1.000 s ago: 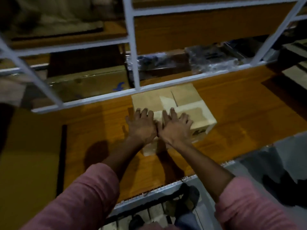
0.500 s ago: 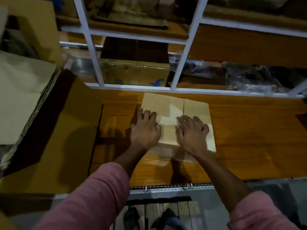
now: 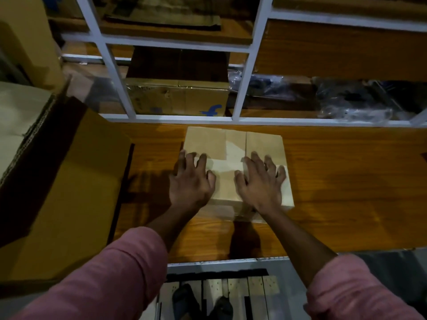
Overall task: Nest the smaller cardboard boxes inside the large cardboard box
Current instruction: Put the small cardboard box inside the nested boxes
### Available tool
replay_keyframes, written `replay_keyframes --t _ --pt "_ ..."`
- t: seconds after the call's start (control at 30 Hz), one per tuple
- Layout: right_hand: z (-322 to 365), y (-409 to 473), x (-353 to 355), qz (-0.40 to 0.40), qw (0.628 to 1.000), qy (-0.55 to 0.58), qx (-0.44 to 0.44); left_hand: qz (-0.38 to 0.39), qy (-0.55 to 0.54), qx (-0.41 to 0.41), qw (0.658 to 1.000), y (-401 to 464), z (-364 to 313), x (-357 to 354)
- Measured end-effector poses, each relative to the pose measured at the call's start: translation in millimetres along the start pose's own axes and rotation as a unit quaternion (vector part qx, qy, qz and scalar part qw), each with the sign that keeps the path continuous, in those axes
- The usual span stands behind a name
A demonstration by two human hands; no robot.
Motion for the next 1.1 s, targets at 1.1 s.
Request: replay_keyframes --t 1.1 --pt "-7.9 -3.9 6.0 0.053 0.997 0.017 0.06 0.03 0.02 0.049 0.998 -30.2 1.0 -5.6"
Point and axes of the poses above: each hand's wrist, its own y-axis towards the middle knuckle, its own x-axis out of the back of the hand, z = x × y, the point moved 1 cm from there along y, towards the middle knuckle, and after that the axes turned 14 degrees about x, right-handed, at the moved point
